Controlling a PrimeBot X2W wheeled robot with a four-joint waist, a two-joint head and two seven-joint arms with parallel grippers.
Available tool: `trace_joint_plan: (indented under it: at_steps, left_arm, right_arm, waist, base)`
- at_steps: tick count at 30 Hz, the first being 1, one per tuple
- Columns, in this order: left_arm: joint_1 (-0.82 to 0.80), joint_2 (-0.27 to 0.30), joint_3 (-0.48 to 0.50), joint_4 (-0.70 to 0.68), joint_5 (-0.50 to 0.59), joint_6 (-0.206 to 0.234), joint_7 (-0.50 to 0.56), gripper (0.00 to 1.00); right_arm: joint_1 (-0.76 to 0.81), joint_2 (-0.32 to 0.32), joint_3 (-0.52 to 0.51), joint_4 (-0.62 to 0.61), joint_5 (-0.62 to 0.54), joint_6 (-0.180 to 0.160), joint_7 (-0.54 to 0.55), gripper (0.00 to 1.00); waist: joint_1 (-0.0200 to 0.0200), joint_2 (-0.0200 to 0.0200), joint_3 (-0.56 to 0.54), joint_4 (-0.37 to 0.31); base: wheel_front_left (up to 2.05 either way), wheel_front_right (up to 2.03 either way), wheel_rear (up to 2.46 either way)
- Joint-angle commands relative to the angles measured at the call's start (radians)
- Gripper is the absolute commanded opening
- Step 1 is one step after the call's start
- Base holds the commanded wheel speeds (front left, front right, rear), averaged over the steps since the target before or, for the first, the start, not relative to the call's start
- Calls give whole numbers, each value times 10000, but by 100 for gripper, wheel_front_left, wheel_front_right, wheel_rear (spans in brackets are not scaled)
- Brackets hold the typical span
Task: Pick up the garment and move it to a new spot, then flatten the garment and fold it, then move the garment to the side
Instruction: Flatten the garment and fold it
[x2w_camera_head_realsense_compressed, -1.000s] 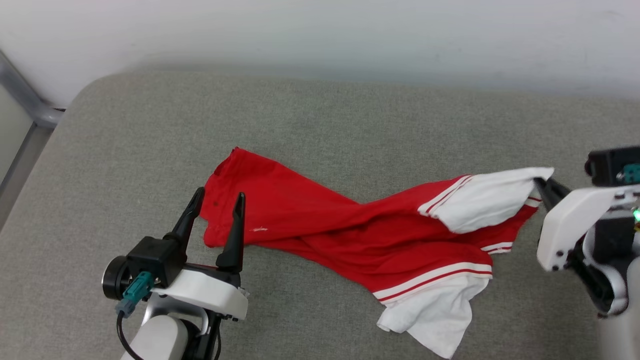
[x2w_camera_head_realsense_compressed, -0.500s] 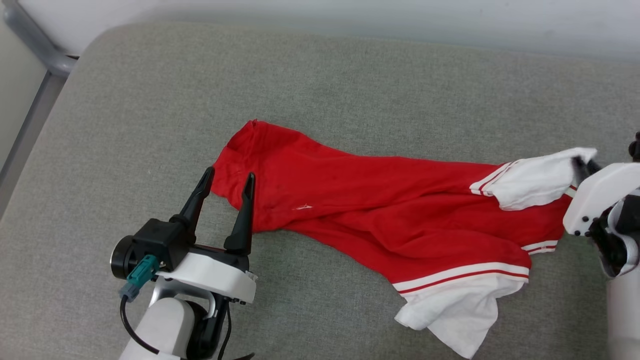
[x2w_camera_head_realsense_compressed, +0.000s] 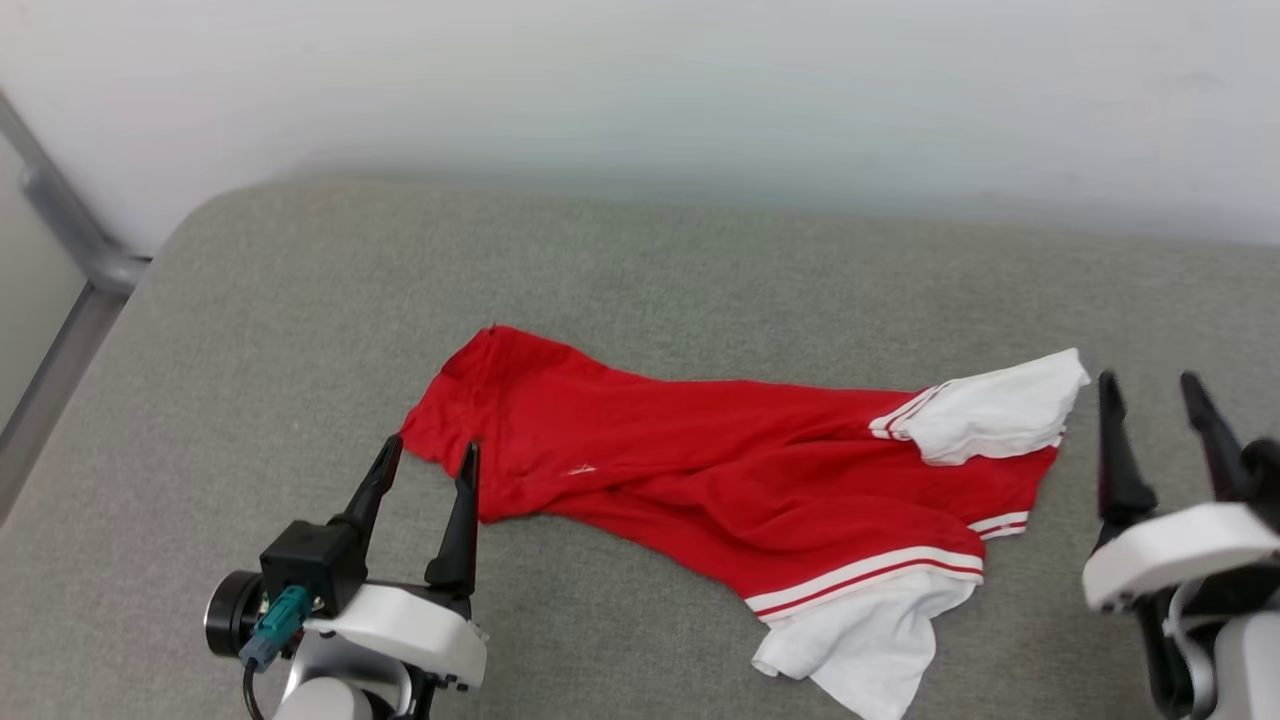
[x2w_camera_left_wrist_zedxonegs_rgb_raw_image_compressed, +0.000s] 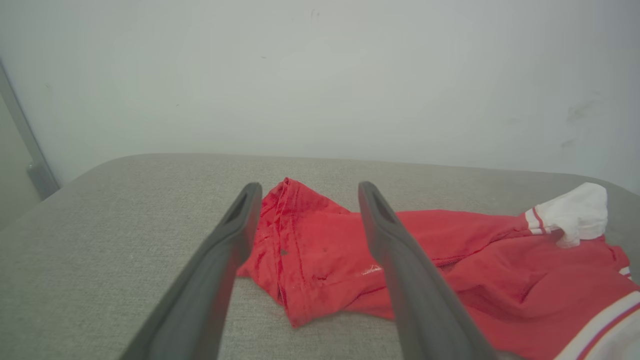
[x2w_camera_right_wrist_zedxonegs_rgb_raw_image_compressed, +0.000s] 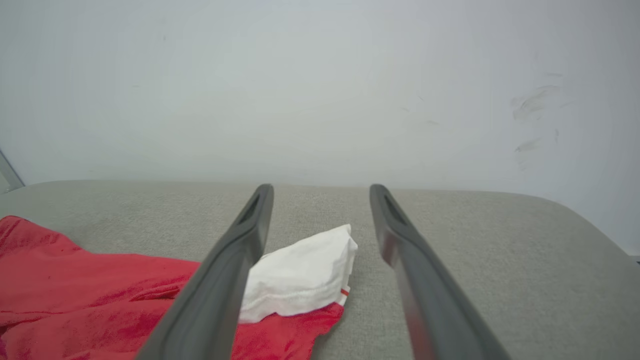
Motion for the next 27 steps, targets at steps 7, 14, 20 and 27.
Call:
trace_joint_plan:
  at_steps: [7, 14, 20, 27]
  left_arm:
    - [423, 120, -80, -71, 68, 204, 307, 100]
    - [-147, -85, -1140, -232, 102, -422, 1674, 100]
    - [-891, -419, -2689, -148, -25, -1141, 3490, 100]
    - [-1713, -221, -4747, 87, -614, -1394, 5719, 100]
  right_arm:
    - [1983, 512, 551, -2016, 70, -8, 471, 100]
    - [3308, 667, 724, -3530, 337, -7, 1082, 100]
    - [3650, 671, 791, -4250, 631, -8, 1328, 100]
    - [3404, 672, 928, -4574, 649, -7, 1376, 100]
  waist:
    - [1, 0, -678, -445]
    - [1, 0, -579, -720]
    - [1, 0, -161, -1079]
    - [1, 0, 468, -1448]
  base:
    - [0, 0, 0]
    - [0, 0, 0]
    - [0, 0, 0]
    - [0, 0, 0]
